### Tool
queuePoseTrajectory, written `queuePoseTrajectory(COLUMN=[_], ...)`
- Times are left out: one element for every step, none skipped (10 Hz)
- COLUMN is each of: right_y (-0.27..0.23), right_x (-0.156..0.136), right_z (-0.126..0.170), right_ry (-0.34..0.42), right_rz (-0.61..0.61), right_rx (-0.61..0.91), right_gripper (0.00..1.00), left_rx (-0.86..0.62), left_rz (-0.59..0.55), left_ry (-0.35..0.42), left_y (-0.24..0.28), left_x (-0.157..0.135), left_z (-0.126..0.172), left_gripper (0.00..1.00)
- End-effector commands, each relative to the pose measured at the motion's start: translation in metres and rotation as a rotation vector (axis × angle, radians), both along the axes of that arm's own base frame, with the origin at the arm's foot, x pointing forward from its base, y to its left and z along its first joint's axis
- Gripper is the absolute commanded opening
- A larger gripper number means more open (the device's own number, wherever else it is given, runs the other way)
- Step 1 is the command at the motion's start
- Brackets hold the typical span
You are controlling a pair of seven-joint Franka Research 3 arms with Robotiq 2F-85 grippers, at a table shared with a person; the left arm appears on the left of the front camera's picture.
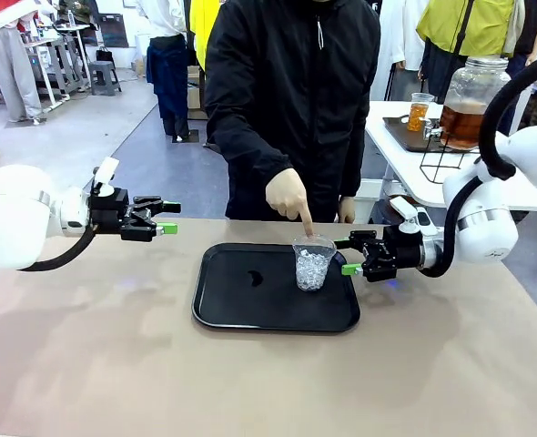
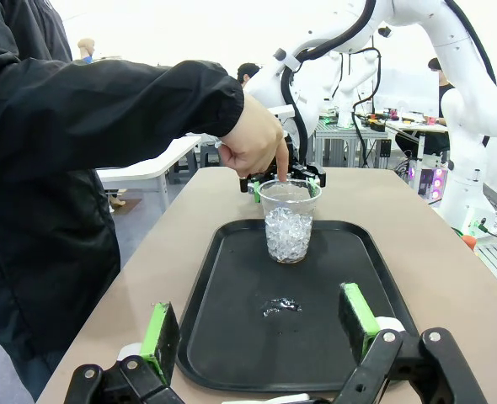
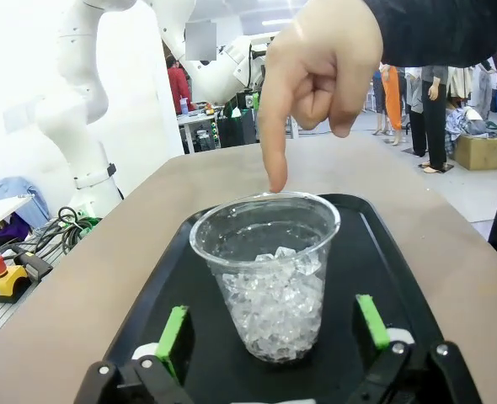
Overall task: Pour the drink into the iced cup.
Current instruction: Pick up the iced cup indicated by the human and present it to them.
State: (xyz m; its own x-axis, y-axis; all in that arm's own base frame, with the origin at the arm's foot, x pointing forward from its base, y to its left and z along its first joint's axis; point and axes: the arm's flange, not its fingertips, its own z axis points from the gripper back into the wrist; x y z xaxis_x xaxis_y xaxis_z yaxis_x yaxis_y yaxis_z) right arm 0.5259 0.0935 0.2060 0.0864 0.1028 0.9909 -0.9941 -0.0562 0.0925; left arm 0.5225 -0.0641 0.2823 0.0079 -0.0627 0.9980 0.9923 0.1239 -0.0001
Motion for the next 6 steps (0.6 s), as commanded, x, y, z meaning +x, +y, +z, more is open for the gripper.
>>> queuePoseTrajectory(right_y=[0.009, 0.011, 0.014, 0.018, 0.023, 0.026], right_x=[0.01, 0.011, 0.013, 0.013, 0.012, 0.011], right_z=[-0.007, -0.008, -0.008, -0.009, -0.008, -0.008], right_ry=[-0.037, -0.037, -0.033, -0.029, -0.024, -0.019], right_rz=[-0.016, -0.017, -0.012, 0.0, 0.012, 0.02], right_rx=[0.002, 0.003, 0.005, 0.005, 0.001, -0.002], right_gripper=[1.0, 1.0, 1.0, 1.0, 1.0, 1.0], left_rx=[0.004, 0.004, 0.004, 0.004, 0.004, 0.004], left_rz=[0.004, 0.004, 0.004, 0.004, 0.004, 0.004], left_ry=[0.011, 0.011, 0.011, 0.011, 0.011, 0.011], left_y=[-0.001, -0.001, -0.001, -0.001, -0.001, -0.001], left_x=[0.001, 0.001, 0.001, 0.001, 0.001, 0.001], left_z=[0.002, 0.002, 0.002, 0.002, 0.002, 0.002], left_gripper=[1.0, 1.0, 1.0, 1.0, 1.0, 1.0])
